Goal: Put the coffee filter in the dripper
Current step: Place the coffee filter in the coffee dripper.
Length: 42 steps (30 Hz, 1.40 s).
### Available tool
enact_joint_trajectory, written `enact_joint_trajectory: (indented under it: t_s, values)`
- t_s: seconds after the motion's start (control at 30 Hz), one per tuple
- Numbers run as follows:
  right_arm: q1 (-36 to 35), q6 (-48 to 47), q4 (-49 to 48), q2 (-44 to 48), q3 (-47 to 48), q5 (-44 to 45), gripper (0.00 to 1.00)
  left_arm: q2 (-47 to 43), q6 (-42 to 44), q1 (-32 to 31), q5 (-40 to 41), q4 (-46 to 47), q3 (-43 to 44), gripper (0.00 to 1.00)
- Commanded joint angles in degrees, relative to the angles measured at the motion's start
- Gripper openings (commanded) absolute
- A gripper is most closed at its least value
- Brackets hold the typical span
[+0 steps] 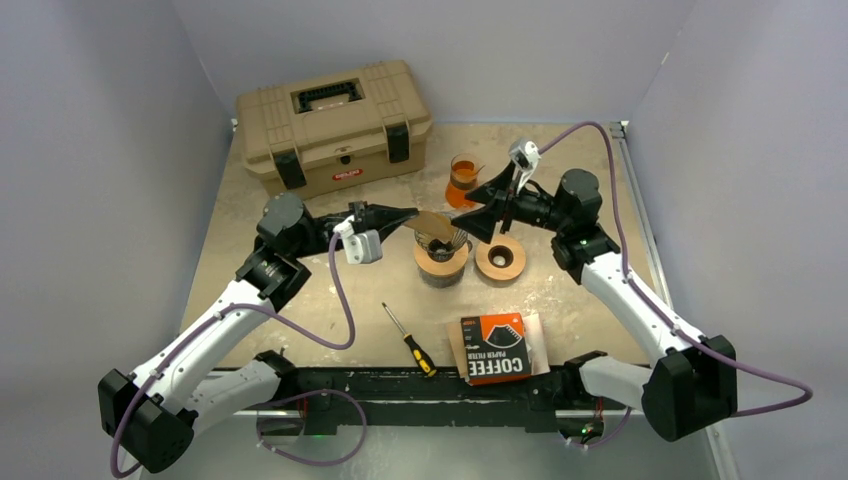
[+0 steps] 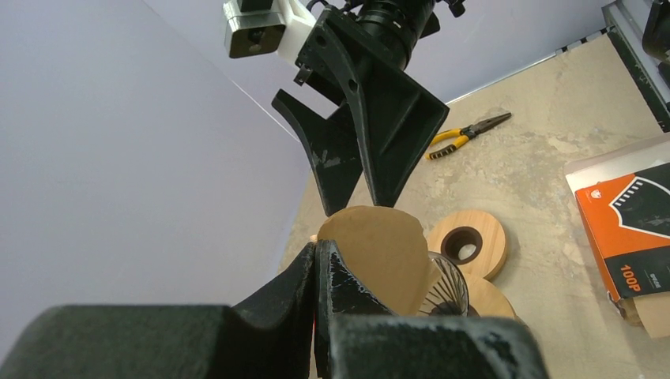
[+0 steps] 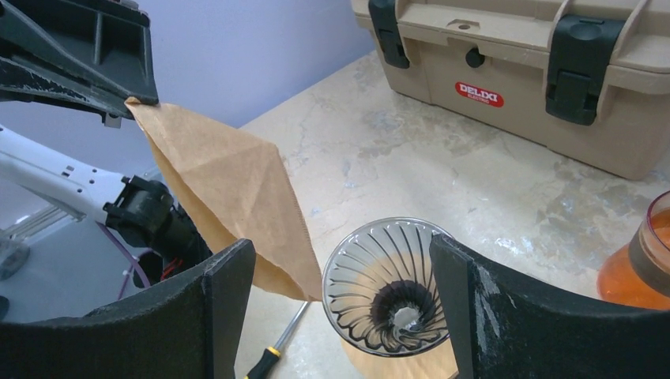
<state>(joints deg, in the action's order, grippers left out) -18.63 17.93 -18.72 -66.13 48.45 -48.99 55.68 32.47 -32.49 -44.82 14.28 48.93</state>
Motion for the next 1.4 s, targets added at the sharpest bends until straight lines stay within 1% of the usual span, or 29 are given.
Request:
enact_joint_trajectory:
  t_s: [0.0,0.23,0.43,0.6,0.97,1.17,1.37]
  values:
    - [-1.9,-2.79,0.87,-0.25,3.01,1.08,0.84,-0.66,-1.85,0.24,-1.81,3.72,-0.31,0.0]
    - [-3.14,-3.49,1.01,-0.89,3.39,1.55,0.81,-1.08,-2.23,0.25,-0.97,4.09,-0.52,0.0]
    - [-3.14,-3.72,1.58,2.41,2.21,6.48,0.82,-1.35,-2.16,0.25,-0.07,3.53,-0.56,0.0]
    - [-3.12,-3.8,1.93,2.71,1.62,7.3,0.82,-2.14,-1.61,0.23,0.45,2.03,-0.67,0.0]
    - [-3.16,-4.74,1.76,1.3,1.88,3.07,0.82,-3.14,-1.17,0.23,1.25,0.96,-1.03,0.0]
    - [-3.53,-4.01,0.01,0.15,1.86,0.77,0.78,-2.95,-1.44,0.23,1.34,1.08,-0.94,0.0]
    - [-4.29,-5.6,0.7,0.03,2.27,-0.49,0.77,-2.58,-1.74,0.28,1.42,1.25,-0.8,0.0]
